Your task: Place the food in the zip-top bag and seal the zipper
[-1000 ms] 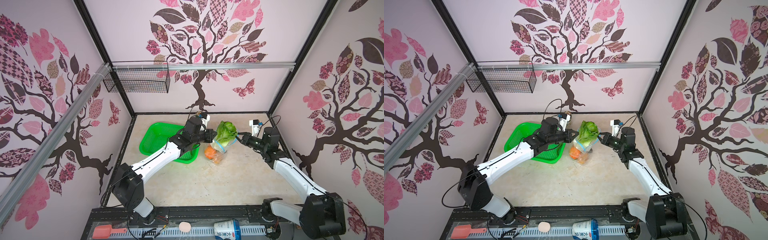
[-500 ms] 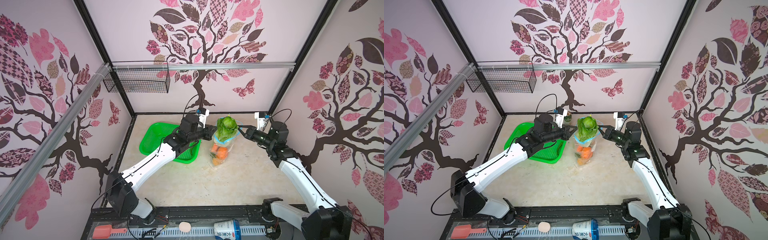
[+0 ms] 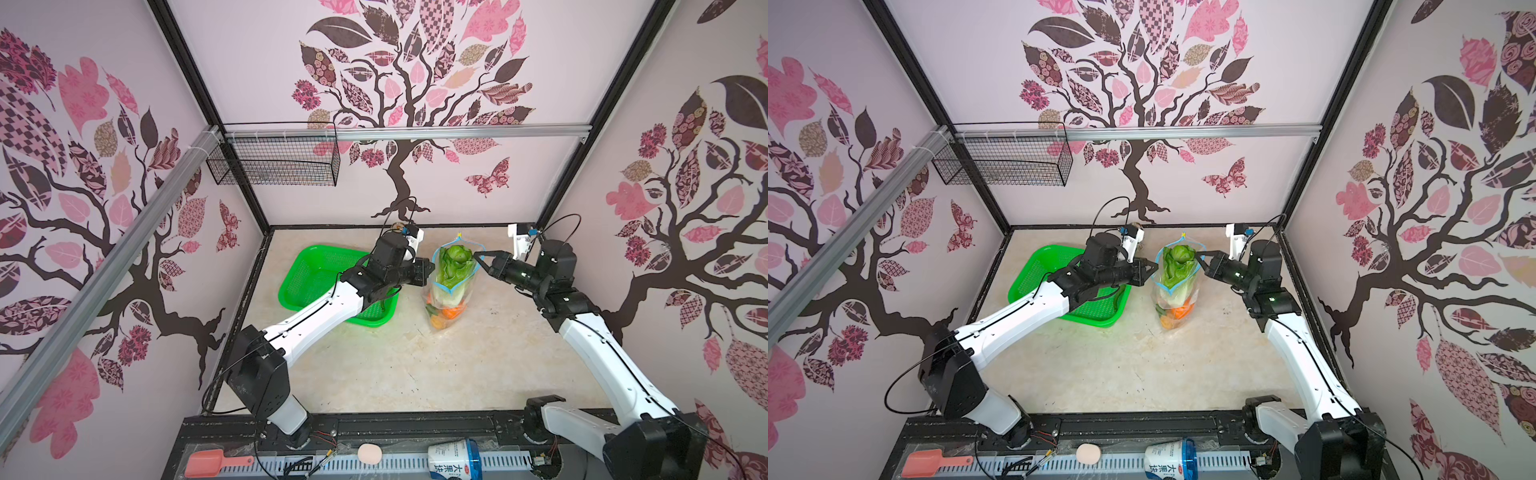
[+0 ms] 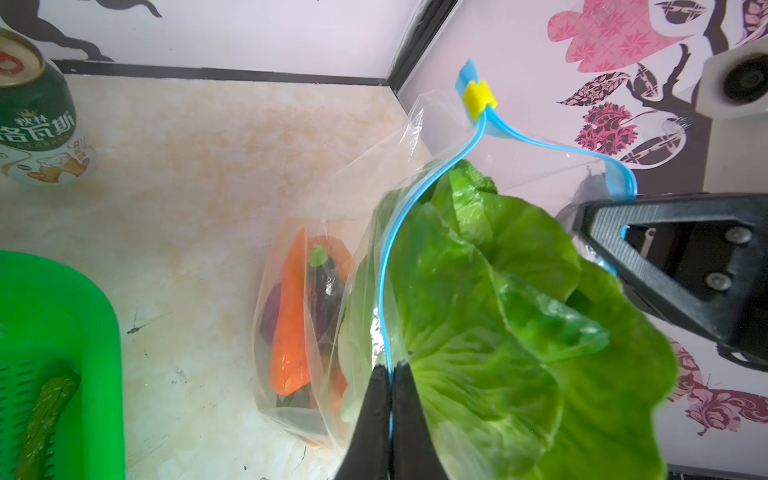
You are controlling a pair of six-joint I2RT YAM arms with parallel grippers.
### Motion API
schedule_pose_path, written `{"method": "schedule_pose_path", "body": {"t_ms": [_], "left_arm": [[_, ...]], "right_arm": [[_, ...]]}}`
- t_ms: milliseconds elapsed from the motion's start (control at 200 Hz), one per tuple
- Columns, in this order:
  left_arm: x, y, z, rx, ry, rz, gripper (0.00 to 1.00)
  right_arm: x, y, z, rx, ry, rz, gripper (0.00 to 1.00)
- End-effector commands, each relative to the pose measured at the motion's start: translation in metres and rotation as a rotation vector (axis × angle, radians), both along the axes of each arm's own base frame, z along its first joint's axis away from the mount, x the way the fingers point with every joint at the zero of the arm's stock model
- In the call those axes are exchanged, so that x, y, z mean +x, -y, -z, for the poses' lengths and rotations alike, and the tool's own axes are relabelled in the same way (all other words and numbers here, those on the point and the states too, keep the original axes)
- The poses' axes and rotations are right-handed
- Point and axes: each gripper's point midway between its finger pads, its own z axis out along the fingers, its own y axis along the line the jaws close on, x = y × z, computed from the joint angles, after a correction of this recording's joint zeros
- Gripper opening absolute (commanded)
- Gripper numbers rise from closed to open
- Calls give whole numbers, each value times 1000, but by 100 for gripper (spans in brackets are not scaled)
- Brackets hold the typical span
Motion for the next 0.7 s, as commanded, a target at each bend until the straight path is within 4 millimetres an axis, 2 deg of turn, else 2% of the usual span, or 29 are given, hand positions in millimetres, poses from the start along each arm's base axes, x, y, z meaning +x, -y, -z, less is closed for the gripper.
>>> {"method": "schedule_pose_path", "body": {"t_ms": [0, 105, 185, 240, 375, 580, 695], "left_arm": [[-13, -10, -86, -105, 163, 9, 0], [-27, -17, -114, -146, 211, 17, 0], [-35, -17, -123, -163, 222, 34, 0], [-39, -15, -124, -167, 228, 41, 0], [-38, -2, -108, -164, 180, 74, 0], [-41, 26, -66, -138, 70, 142, 0], [-38, 28, -45, -123, 34, 132, 0]], "right_arm": [[-11, -1, -57, 10, 146, -16, 0], [-20, 0, -83, 20, 206, -12, 0], [-24, 2, -94, 22, 236, -3, 0], [-24, 3, -94, 17, 237, 6, 0], [-22, 8, -88, -11, 219, 39, 0], [-30, 22, -91, -64, 251, 119, 0], [-30, 24, -76, -80, 225, 126, 0]]}}
